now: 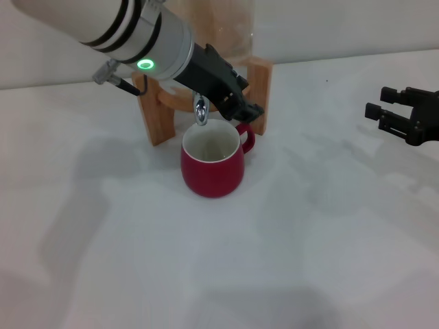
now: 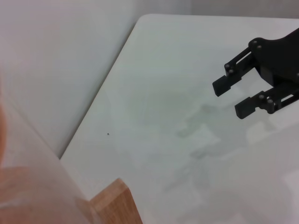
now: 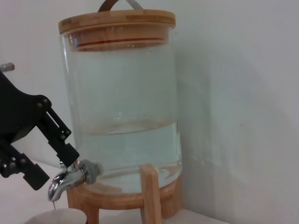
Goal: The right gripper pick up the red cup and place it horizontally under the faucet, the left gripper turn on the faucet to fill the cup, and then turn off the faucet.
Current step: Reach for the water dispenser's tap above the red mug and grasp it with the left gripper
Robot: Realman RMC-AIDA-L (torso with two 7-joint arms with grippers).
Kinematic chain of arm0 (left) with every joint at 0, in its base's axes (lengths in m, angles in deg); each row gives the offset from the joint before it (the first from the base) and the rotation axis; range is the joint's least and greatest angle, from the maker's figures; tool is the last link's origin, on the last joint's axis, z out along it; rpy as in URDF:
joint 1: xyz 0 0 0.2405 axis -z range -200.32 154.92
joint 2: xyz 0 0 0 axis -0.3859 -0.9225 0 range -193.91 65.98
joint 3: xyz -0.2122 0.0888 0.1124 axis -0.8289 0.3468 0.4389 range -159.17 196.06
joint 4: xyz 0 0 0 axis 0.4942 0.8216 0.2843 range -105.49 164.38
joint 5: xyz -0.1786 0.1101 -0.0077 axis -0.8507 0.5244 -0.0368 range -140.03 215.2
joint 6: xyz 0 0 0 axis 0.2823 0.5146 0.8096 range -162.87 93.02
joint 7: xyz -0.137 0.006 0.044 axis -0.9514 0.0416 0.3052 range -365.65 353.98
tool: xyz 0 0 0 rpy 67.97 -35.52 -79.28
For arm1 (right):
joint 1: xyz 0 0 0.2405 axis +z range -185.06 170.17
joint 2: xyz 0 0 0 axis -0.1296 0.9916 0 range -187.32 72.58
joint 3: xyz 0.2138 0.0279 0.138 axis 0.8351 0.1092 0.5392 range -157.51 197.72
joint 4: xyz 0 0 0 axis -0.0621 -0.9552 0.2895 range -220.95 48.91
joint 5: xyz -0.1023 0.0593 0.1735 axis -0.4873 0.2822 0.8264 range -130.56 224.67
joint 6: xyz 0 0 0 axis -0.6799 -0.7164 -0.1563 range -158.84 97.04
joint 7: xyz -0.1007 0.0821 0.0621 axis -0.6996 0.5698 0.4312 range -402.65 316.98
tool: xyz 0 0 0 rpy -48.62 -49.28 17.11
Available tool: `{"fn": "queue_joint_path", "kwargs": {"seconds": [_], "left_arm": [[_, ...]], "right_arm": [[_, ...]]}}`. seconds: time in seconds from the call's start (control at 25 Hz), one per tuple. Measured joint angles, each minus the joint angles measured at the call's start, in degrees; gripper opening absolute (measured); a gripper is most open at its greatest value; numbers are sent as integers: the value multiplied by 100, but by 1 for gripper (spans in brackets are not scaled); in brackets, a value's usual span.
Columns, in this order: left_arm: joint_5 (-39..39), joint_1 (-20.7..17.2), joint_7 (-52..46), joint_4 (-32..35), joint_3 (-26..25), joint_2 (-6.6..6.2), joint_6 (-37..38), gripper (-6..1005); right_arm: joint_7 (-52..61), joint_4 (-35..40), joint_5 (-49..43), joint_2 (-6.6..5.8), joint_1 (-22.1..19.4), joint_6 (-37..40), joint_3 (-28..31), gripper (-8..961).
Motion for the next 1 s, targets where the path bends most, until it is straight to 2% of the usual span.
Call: {"fn": "queue_joint_path", "kwargs": {"seconds": [0.68,1.0], "left_arm": [[99,2,-203,50,55,0,-127,502],[210,-213,-326,499,218,0,-195,502]], "right_arm": [[6,11,-1,-7,-12,0,0,469],[10,8,-1,-7,-17,0,-12,468]]}}
